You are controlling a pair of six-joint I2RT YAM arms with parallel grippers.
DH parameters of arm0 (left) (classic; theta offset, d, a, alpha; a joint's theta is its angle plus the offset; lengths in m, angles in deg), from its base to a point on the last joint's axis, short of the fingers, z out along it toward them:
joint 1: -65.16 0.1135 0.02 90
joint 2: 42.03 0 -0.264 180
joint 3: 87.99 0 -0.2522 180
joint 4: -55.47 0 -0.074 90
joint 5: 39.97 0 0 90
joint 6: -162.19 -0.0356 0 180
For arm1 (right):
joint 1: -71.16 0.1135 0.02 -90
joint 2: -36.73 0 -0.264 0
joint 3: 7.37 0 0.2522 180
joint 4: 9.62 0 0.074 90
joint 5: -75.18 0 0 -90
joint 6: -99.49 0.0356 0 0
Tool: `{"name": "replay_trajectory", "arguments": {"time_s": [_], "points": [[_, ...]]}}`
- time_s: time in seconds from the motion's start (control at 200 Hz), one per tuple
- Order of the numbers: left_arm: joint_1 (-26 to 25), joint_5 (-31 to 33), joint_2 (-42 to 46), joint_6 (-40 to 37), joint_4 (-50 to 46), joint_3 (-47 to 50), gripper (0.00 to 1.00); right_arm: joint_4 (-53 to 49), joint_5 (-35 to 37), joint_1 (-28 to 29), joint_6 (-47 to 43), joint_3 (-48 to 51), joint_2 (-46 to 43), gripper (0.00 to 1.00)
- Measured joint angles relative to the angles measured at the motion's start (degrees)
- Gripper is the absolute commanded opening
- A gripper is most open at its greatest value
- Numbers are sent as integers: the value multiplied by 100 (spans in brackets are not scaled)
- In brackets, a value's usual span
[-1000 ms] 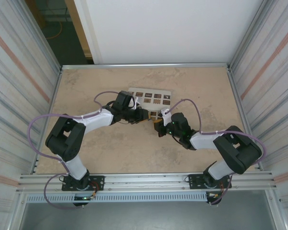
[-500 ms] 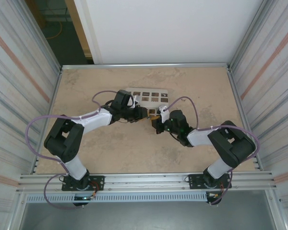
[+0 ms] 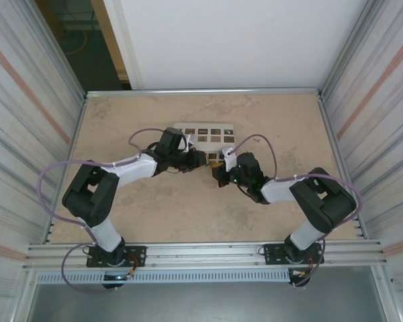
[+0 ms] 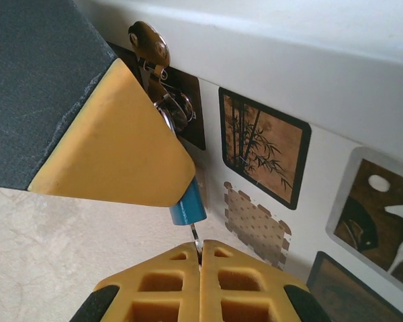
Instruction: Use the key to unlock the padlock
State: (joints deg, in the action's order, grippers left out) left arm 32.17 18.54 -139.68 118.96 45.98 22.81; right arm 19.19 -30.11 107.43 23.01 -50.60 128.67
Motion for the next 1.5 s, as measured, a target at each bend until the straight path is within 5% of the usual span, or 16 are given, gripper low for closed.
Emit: {"name": "replay_trajectory", "arguments": {"time_s": [0.356, 0.947, 1.498], "points": [[-177, -26, -481, 223, 614, 96, 22, -197, 37, -131, 109, 192, 72, 0], [-308, -348, -621, 308, 774, 101, 46, -363, 66, -247, 463, 463, 72, 0], [-48, 267, 1609, 719, 1923, 1932, 51, -2035, -844, -492, 1080, -306, -48, 0]]}}
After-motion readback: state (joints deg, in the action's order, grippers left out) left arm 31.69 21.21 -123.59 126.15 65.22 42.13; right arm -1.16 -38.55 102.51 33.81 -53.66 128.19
